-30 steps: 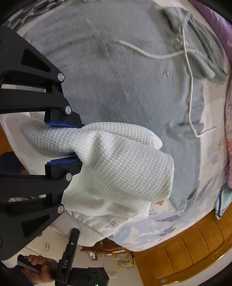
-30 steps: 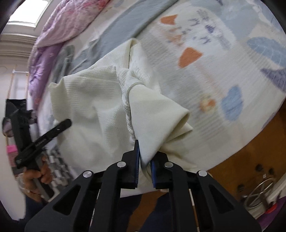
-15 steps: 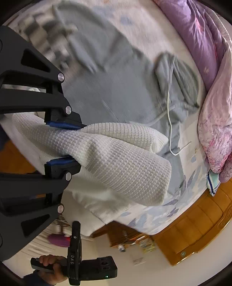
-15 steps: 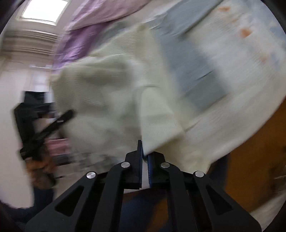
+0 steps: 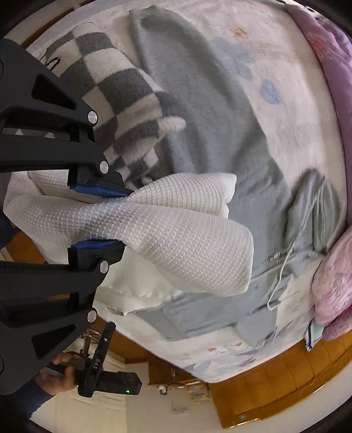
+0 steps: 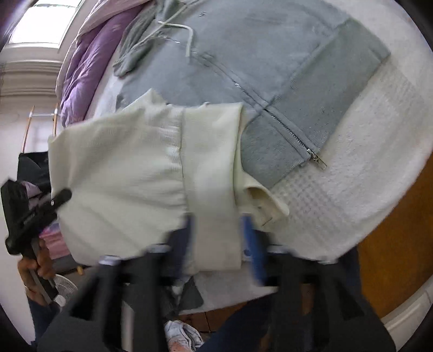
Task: Fold large clothes
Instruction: 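Lift the folded white jacket with both grippers and carry it across the bed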
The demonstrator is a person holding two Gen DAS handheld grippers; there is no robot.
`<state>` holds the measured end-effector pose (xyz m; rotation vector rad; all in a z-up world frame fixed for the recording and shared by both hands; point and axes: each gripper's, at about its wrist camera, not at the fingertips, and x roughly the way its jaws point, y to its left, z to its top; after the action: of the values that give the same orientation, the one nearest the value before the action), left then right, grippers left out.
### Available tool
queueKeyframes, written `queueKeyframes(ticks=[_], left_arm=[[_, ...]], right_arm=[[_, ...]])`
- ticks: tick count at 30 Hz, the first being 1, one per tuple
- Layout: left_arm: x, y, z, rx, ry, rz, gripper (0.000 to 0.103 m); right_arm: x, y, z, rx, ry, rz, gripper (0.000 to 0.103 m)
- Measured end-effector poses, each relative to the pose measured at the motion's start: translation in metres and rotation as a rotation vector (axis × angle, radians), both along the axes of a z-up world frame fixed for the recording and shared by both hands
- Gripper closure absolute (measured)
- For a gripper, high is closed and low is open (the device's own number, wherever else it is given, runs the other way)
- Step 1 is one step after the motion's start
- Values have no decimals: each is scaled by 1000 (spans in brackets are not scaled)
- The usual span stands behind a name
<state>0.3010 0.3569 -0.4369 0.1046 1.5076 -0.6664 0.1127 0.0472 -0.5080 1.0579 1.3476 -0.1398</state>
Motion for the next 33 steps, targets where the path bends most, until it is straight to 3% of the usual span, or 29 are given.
queueKeyframes(ticks=[3,5,10,12,16,20,25,27,30,33], left_arm=[[7,12,-9,13,17,63,78],[10,19,-14,16,17,95,77],[13,29,-24,50,15,145,77],[17,35,-30,53,32,185,77],[23,42,-36,60,45,228,77],[22,44,-37,74,40,246,77],[21,44,-39,88,38,270,76],[19,42,-37,101,25,268,76],[18,42,-37,105,21,287,76],[18,40,-36,117,17,291,76]], right_arm=[[2,2,-19,110,-43,7,41],[7,4,-31,103,-22,52,40],[22,-1,-40,115,-90,94,33],[35,-2,-46,96,-76,142,33],[47,1,-30,42,-139,250,33],[49,-11,-10,90,-224,266,33],[52,-32,12,63,-234,259,30],[62,-31,0,58,-220,280,29],[81,-23,-42,178,-196,262,29],[98,-7,-69,228,-179,268,29]])
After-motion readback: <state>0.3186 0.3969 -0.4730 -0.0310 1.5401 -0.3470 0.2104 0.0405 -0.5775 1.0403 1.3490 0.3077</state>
